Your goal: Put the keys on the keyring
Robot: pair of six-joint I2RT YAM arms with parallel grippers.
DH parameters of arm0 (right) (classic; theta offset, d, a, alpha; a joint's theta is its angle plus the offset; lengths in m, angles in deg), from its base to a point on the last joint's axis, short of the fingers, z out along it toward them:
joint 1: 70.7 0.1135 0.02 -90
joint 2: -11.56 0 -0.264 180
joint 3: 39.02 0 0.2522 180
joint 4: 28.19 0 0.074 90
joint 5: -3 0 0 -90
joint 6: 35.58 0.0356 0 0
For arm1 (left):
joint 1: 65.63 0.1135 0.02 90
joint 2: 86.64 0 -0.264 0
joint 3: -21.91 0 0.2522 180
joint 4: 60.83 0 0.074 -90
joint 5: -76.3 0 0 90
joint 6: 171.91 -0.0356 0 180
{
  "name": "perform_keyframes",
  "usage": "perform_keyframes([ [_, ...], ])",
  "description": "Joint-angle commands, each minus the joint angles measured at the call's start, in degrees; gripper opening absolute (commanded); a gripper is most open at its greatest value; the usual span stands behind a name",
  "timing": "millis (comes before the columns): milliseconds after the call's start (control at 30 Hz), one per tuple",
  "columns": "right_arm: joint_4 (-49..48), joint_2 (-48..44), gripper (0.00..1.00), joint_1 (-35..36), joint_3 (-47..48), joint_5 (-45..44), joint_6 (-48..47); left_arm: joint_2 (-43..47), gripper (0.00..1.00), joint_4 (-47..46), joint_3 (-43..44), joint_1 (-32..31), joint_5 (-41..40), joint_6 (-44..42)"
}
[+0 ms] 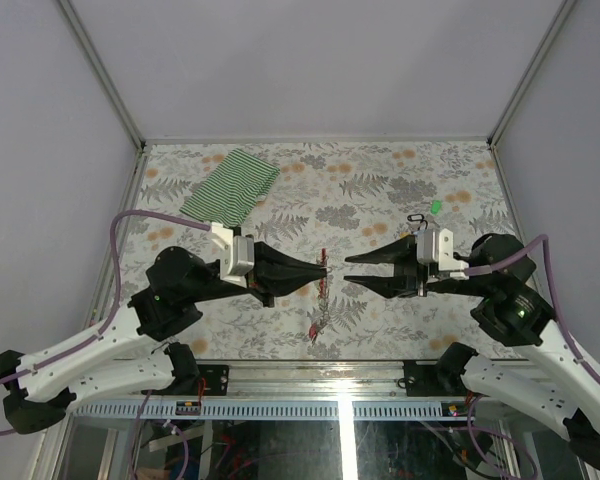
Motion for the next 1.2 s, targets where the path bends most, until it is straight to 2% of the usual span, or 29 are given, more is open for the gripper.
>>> perform_keyframes([
  [0,-12.8,1.3,0.38,0.4,-0.4,4.5,5.4,-0.3,0.00,-6.9,3.0,0.2,2.3,0.2],
  [167,-17.2,2.1,0.35,0.4,-0.7,7.2,8.3,-0.9,0.00,-6.9,3.9,0.2,3.3,0.1],
  [900,-13.5,4.6,0.27,0.4,0.8,9.8,7.0,-2.4,0.00,-5.9,5.0,0.2,4.4,0.0],
  [967,-13.5,4.8,0.21,0.4,0.8,10.0,7.1,-2.5,0.00,-5.9,5.0,0.2,4.5,0.0],
  [1100,-11.1,5.5,0.03,0.4,2.4,10.3,6.9,-2.4,0.00,-5.8,4.9,0.2,4.7,0.1],
  [1167,-7.0,6.3,0.00,0.4,4.7,10.2,6.2,-2.4,0.00,-5.8,4.9,0.2,4.8,0.1],
])
